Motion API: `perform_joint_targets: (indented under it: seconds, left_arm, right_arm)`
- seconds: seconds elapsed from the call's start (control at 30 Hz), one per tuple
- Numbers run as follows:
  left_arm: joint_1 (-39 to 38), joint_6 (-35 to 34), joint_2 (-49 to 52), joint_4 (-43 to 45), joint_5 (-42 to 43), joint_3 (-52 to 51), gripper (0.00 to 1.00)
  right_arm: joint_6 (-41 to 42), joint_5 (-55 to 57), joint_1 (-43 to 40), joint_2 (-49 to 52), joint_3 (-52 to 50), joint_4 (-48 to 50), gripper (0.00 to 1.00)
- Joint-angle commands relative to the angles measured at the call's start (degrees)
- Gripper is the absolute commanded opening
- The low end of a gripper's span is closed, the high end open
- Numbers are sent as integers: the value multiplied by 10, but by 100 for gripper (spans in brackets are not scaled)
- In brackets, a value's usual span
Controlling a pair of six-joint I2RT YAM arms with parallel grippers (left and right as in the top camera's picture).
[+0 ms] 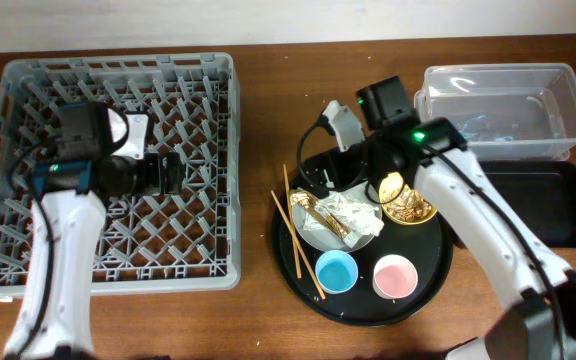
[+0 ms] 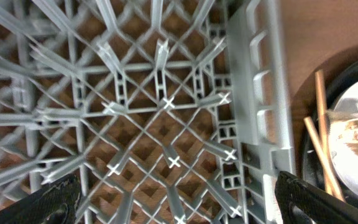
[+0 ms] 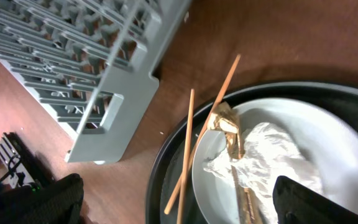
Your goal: Sort waste into correct bins and load items into the dishwasher rack
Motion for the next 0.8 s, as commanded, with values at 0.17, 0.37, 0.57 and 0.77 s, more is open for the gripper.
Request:
perform_joint_targets:
  seconds: [0.17, 0.37, 0.57, 0.77]
  left_arm:
    - [0, -5, 48, 39, -2, 7, 99]
    - [0, -5, 48, 34, -2, 7, 99]
    - [0, -5, 48, 35, -2, 7, 99]
    - [0, -5, 48, 35, -11, 7, 99]
  right_arm:
    - [19, 340, 89, 143, 9, -57, 98]
    - [17, 306, 83, 260, 8, -34, 72]
    - [58, 267, 61, 242, 73, -102, 4]
    - [152, 268, -184, 192, 491, -263, 4]
